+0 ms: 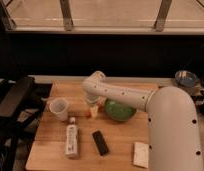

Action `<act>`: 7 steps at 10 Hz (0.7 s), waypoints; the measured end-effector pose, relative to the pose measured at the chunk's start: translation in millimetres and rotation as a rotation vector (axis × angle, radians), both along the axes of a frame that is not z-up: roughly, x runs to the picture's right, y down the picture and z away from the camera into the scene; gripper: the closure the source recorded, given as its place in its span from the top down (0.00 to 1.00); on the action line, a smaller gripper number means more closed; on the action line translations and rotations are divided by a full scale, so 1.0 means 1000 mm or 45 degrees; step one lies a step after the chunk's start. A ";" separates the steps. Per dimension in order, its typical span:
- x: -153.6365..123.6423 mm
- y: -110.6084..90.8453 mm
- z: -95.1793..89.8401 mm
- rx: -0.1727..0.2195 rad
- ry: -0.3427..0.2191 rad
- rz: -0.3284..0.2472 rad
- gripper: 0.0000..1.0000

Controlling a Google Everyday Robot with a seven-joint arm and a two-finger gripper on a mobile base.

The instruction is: Place the pepper in the ceramic cup

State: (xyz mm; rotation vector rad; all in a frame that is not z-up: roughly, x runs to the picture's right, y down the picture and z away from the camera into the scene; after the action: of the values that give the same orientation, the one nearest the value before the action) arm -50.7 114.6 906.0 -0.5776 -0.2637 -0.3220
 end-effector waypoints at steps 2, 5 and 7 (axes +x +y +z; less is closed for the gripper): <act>0.001 -0.005 -0.002 -0.016 0.034 0.016 0.80; 0.011 -0.005 -0.001 -0.060 0.076 0.033 0.80; 0.012 0.000 0.004 -0.111 0.068 0.008 0.80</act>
State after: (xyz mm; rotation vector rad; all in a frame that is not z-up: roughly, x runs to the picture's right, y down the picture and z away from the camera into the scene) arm -38.8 114.5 910.0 -0.6702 -0.2285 -0.2896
